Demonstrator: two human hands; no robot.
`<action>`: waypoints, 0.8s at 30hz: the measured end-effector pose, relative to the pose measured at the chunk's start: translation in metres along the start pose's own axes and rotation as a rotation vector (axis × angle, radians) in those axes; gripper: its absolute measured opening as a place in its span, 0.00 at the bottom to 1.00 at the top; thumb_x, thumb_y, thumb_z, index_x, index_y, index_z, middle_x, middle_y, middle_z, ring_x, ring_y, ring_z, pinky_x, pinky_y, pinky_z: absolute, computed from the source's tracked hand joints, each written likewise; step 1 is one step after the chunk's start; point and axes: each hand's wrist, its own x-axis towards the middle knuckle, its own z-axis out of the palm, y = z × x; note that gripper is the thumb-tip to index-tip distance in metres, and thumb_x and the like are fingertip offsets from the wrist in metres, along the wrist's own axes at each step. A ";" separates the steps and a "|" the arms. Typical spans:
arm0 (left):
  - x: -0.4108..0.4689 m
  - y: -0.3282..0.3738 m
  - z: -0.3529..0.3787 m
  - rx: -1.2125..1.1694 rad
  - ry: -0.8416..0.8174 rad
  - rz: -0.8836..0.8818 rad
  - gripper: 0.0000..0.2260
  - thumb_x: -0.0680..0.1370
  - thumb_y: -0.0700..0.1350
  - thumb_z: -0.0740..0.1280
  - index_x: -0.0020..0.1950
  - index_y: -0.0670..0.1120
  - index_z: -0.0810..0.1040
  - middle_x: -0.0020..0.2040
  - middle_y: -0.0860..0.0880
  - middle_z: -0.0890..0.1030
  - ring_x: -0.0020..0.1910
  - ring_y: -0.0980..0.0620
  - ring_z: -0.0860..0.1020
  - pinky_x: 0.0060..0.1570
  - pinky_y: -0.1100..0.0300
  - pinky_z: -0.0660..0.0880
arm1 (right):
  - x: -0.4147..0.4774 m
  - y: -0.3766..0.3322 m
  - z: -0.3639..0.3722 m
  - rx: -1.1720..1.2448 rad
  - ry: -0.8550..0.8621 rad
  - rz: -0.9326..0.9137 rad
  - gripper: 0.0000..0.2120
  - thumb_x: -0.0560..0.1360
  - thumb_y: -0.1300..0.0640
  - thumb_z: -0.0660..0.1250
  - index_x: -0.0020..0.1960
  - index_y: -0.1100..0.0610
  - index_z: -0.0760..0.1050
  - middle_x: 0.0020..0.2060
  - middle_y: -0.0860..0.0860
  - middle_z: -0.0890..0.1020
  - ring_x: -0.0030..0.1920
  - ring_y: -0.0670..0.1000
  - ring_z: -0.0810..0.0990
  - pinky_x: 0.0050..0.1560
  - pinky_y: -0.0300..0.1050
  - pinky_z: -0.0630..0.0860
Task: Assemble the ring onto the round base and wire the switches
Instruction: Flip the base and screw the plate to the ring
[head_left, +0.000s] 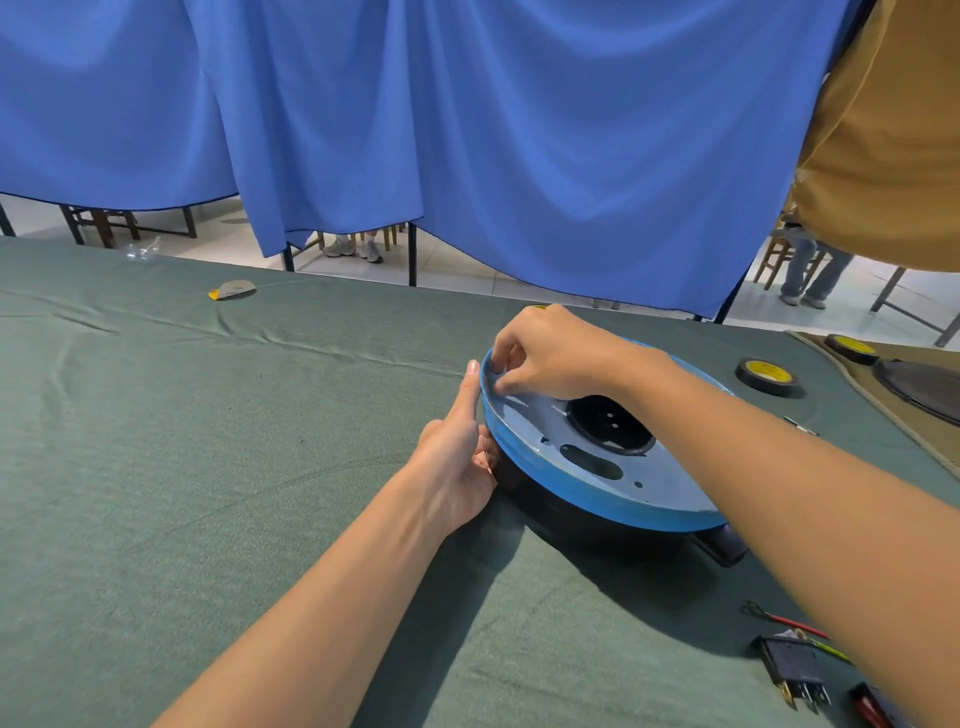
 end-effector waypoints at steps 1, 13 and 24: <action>0.001 0.000 0.000 -0.002 -0.001 0.001 0.34 0.74 0.64 0.68 0.65 0.36 0.74 0.59 0.37 0.81 0.51 0.43 0.80 0.63 0.47 0.75 | -0.001 0.000 -0.001 0.017 -0.003 -0.008 0.05 0.73 0.57 0.72 0.48 0.55 0.83 0.37 0.44 0.79 0.43 0.48 0.80 0.40 0.38 0.74; 0.002 0.000 -0.001 -0.013 0.005 -0.009 0.32 0.74 0.64 0.68 0.63 0.36 0.76 0.55 0.39 0.83 0.48 0.44 0.81 0.57 0.51 0.78 | -0.002 0.001 0.001 0.000 0.003 -0.017 0.04 0.73 0.56 0.72 0.47 0.53 0.83 0.36 0.43 0.79 0.42 0.46 0.78 0.37 0.36 0.71; 0.003 -0.001 -0.001 -0.023 0.006 -0.010 0.32 0.74 0.63 0.68 0.62 0.36 0.76 0.53 0.38 0.83 0.49 0.42 0.81 0.58 0.49 0.77 | -0.002 -0.004 -0.002 -0.016 0.021 -0.022 0.07 0.74 0.54 0.71 0.49 0.56 0.84 0.37 0.47 0.80 0.44 0.49 0.79 0.40 0.40 0.74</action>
